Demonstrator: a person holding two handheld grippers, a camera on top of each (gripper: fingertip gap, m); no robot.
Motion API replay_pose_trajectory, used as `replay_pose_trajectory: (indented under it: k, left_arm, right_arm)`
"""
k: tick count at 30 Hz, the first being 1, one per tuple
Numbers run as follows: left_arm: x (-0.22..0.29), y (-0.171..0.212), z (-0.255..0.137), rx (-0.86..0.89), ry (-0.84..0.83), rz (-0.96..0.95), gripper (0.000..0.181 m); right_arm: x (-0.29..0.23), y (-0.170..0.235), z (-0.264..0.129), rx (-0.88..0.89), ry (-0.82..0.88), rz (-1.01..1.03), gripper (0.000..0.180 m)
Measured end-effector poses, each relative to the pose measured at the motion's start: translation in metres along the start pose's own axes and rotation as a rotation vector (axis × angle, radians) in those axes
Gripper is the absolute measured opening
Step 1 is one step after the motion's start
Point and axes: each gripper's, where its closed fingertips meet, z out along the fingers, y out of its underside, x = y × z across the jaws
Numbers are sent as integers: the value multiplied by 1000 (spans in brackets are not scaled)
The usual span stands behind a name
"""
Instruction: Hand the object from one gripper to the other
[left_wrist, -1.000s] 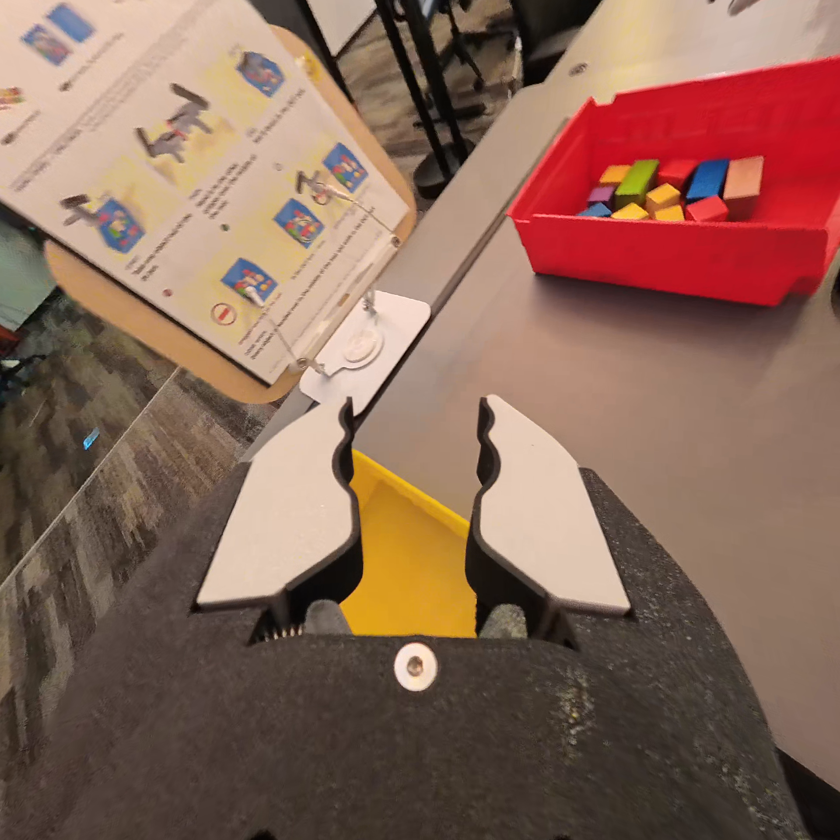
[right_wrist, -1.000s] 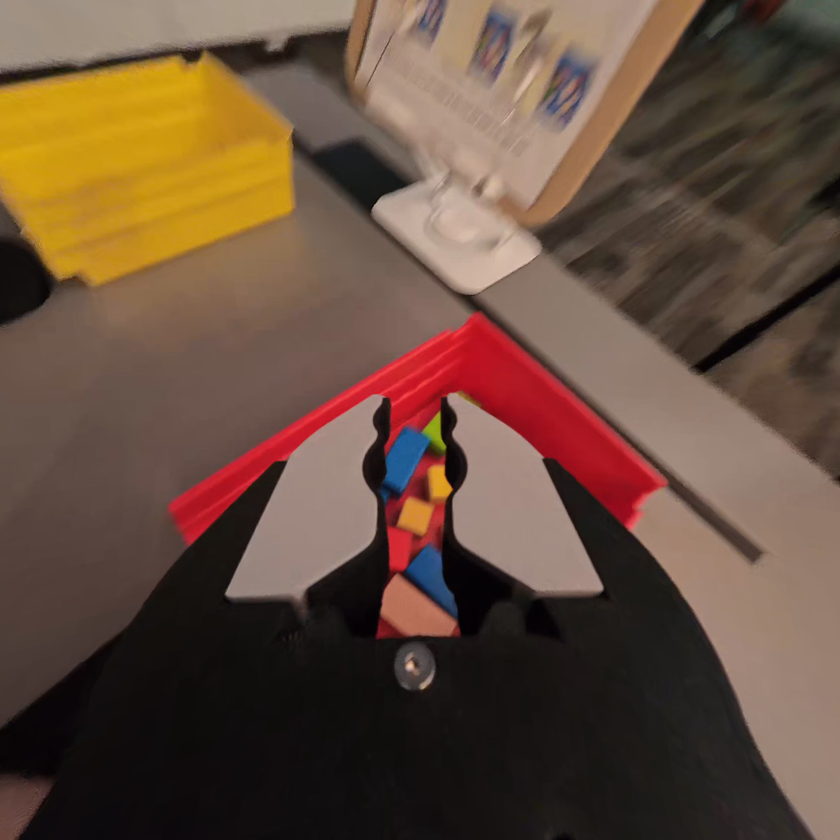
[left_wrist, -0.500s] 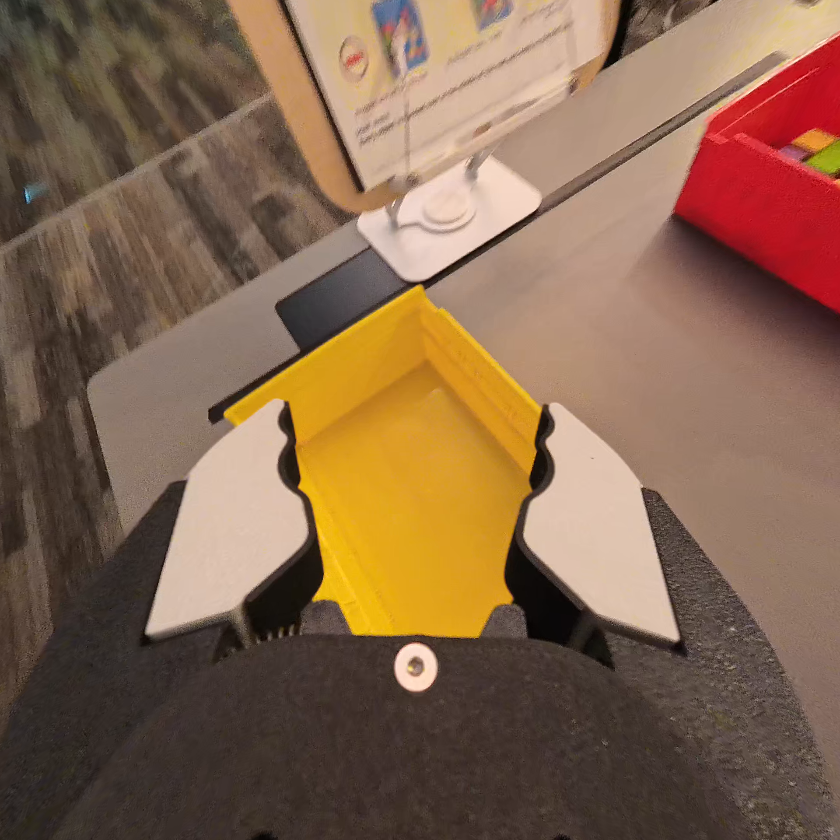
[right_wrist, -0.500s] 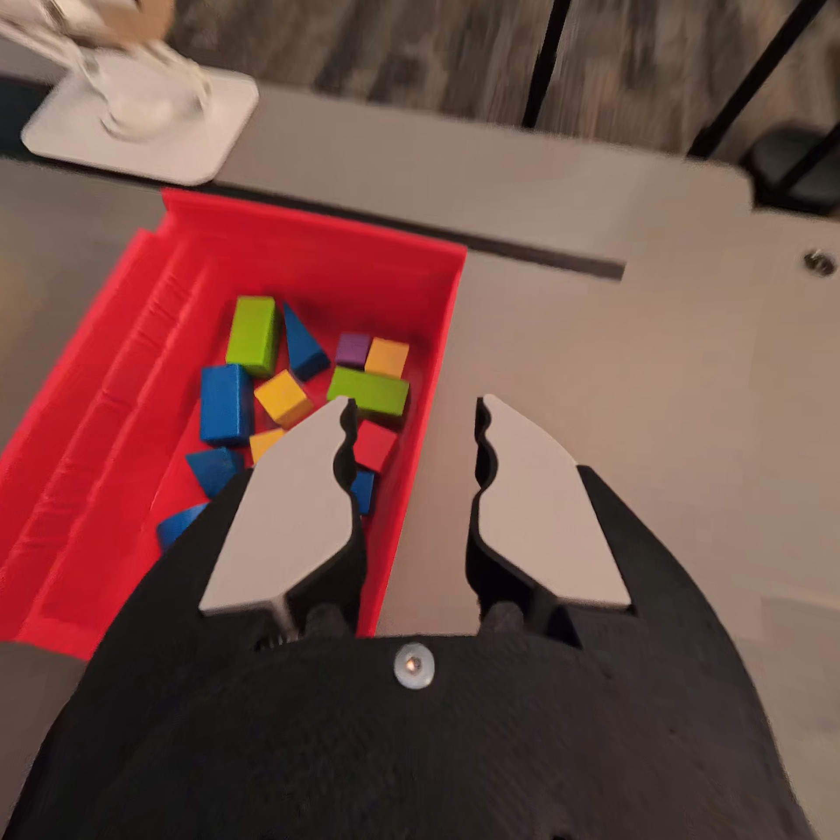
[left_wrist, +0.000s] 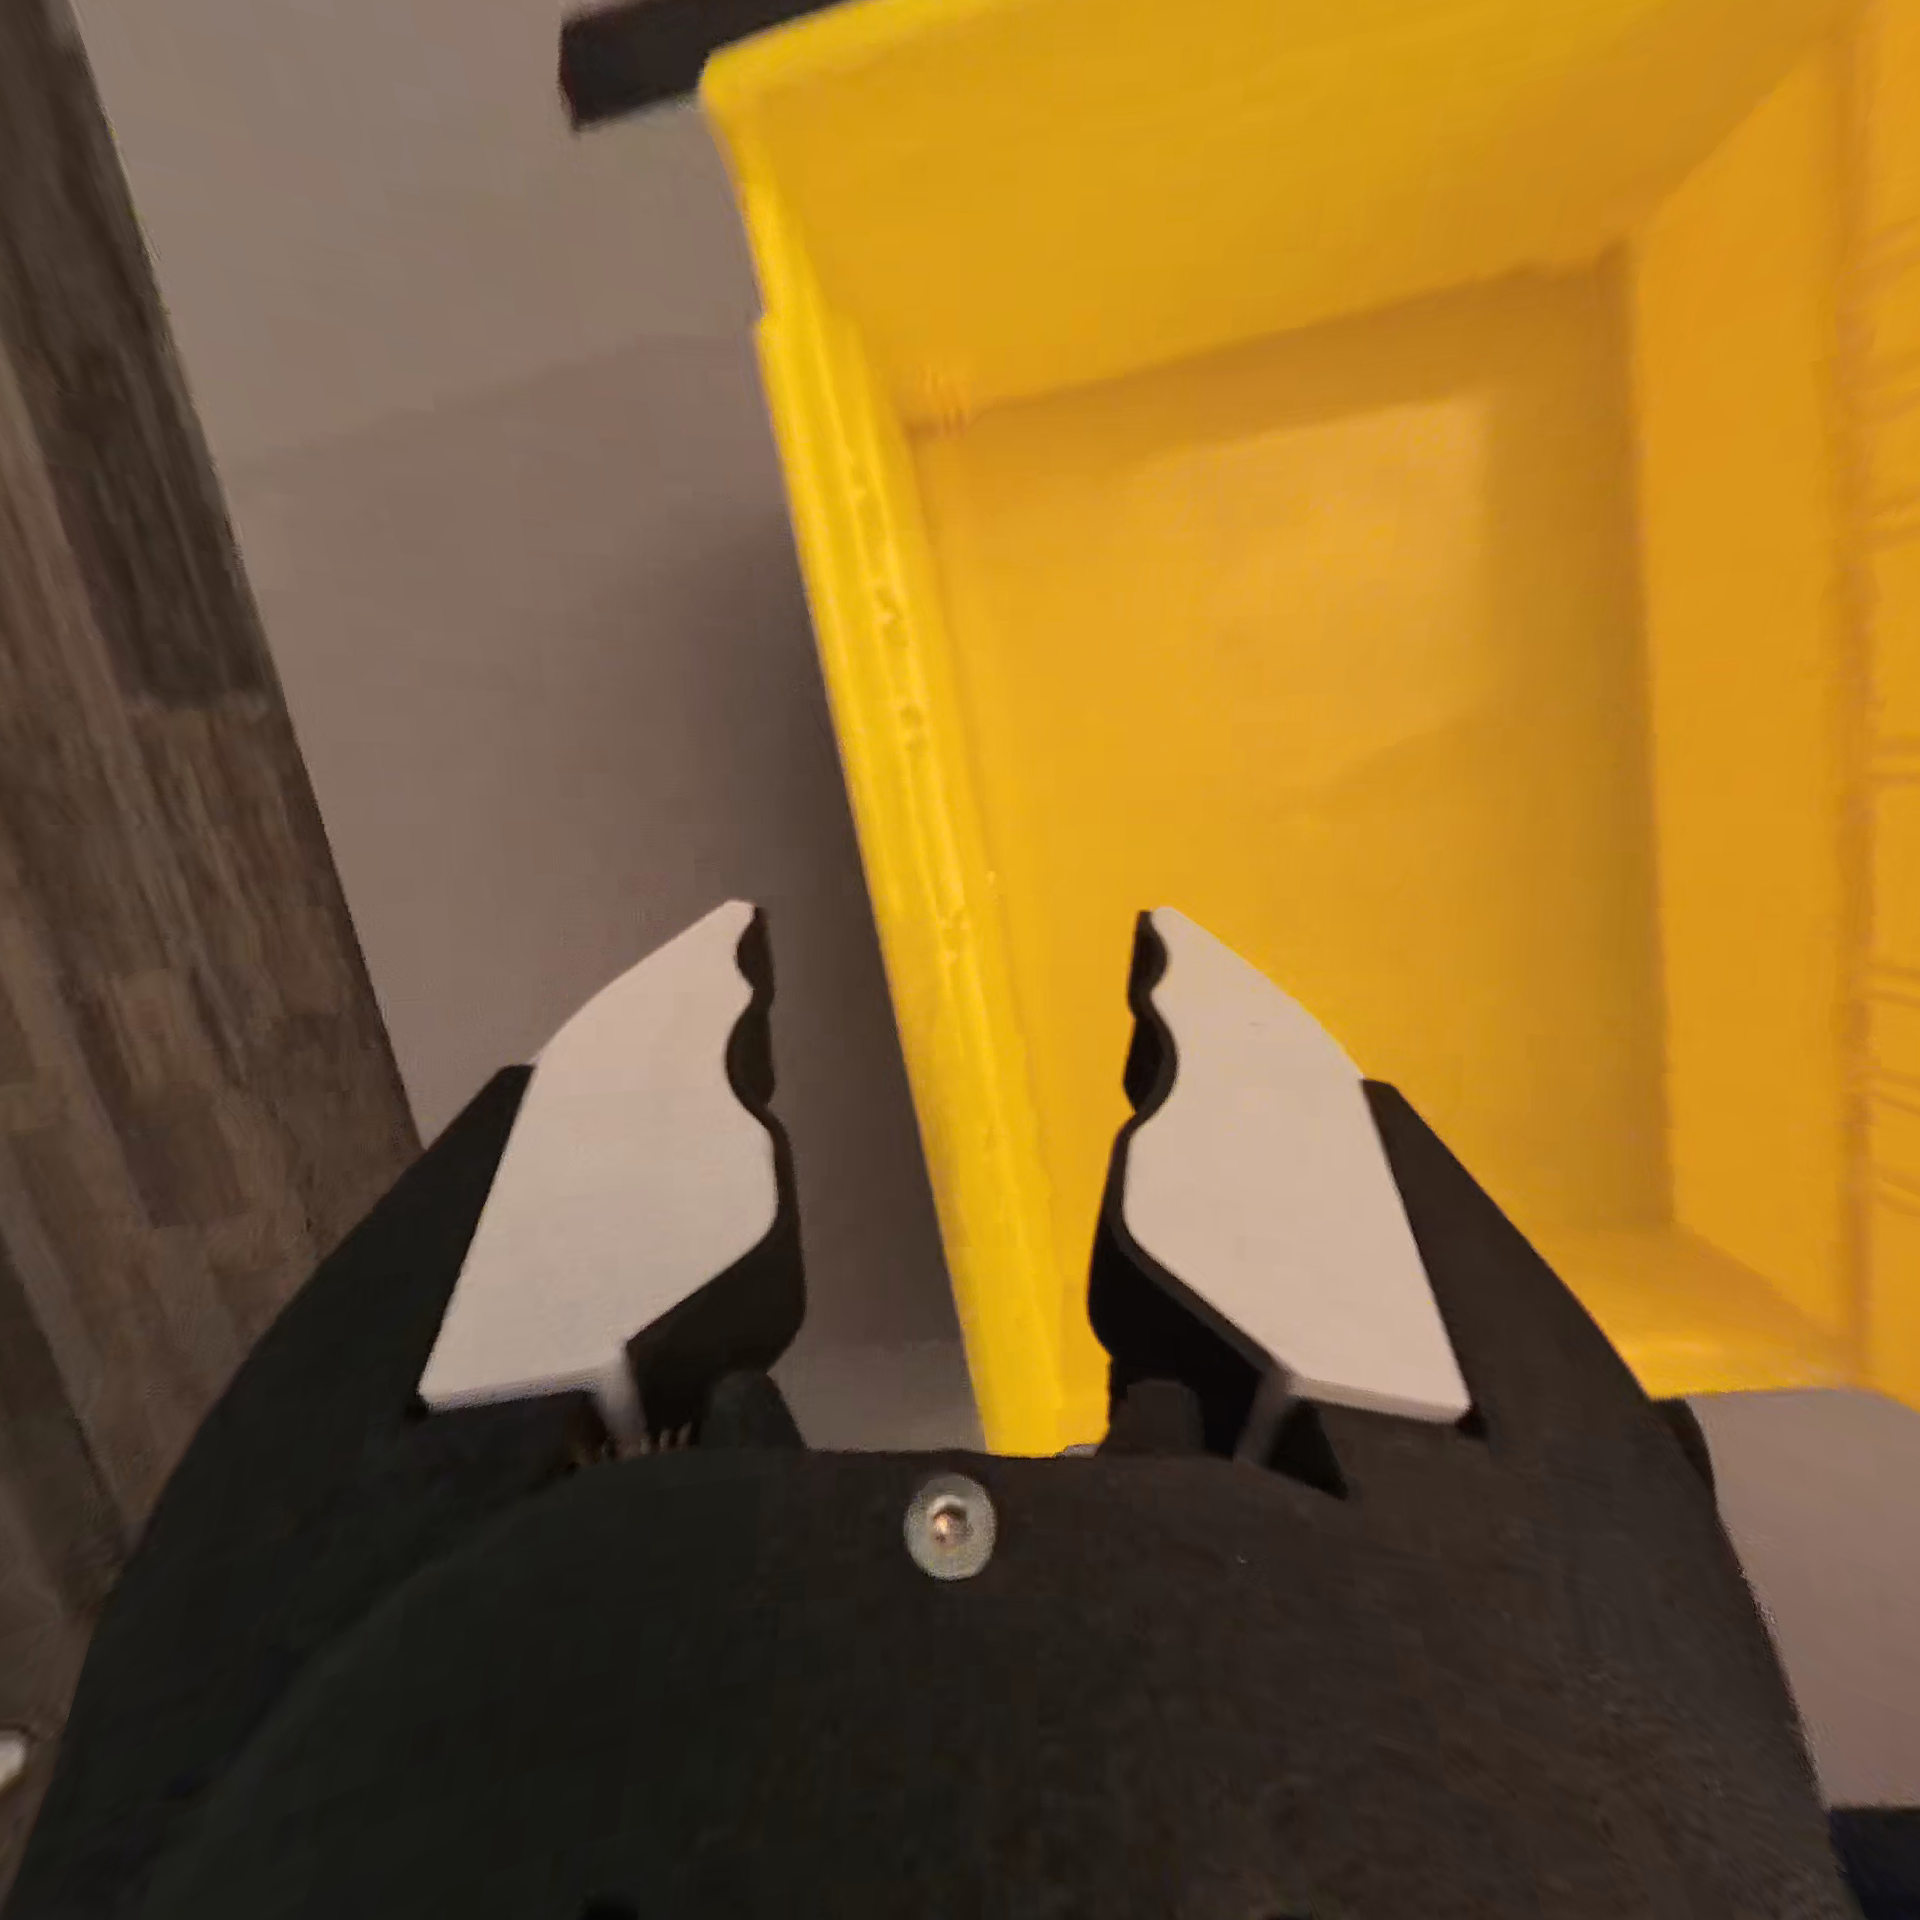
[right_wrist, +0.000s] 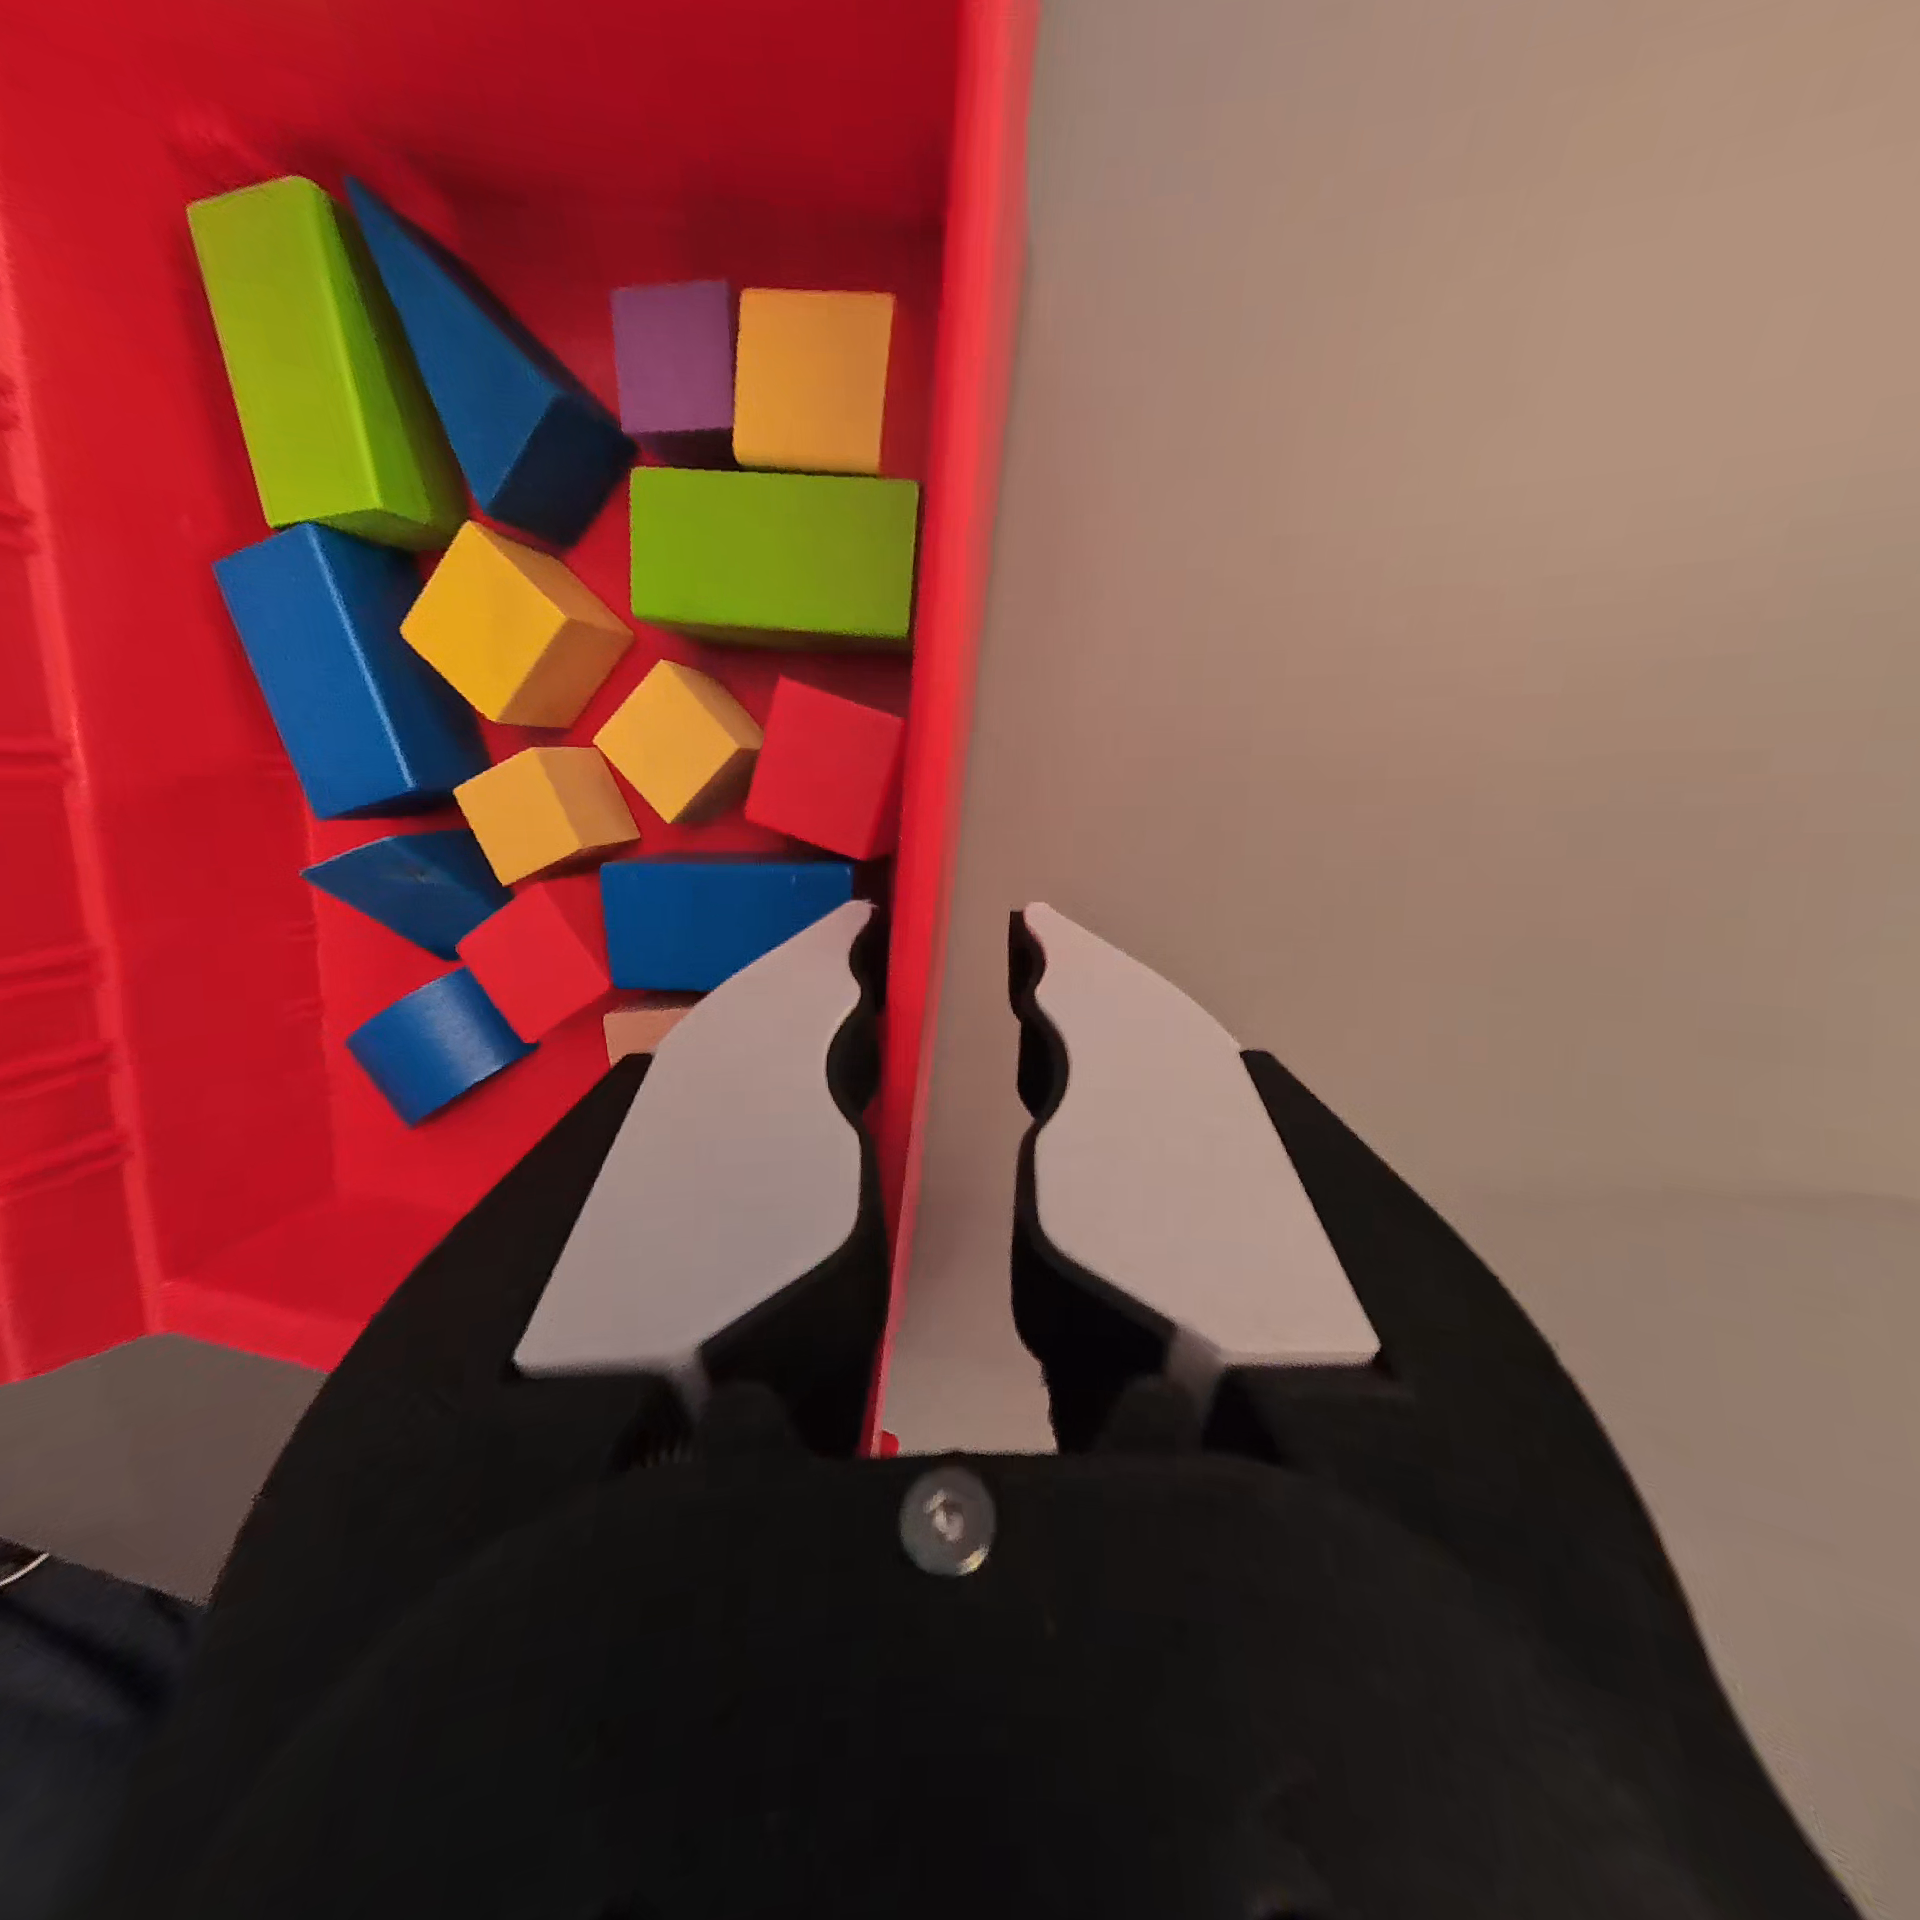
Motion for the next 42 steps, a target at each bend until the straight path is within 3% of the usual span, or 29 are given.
replay_pose_trajectory:
  k: [2,4,9,12,14,19,26,32,42]
  left_arm:
    - [-15,10,7,-59,-54,-72,48]
    - [-22,18,12,-90,-55,-131,42]
    - [-11,42,28,-208,78,-170,37]
    - [5,41,31,-225,179,-185,8]
    - [8,46,35,-271,170,-177,4]
    - [16,48,37,-326,104,-123,5]
    - [78,33,37,-360,143,25,7]
    - [134,21,37,-364,107,161,15]
    - [186,20,34,-360,27,362,35]
  right_arm:
    - [0,3,3,-29,4,15,21]
    - [0,7,7,-67,18,22,18]
    - [-5,12,13,-117,1,58,7]
    - [-5,12,13,-113,-18,88,7]
    - [-6,12,13,-111,-29,107,6]
    - [-11,12,14,-131,-20,125,6]
    - [-40,8,21,-184,-33,73,8]
    - [-72,5,28,-234,-53,40,9]
    - [-109,2,36,-280,-58,-52,8]
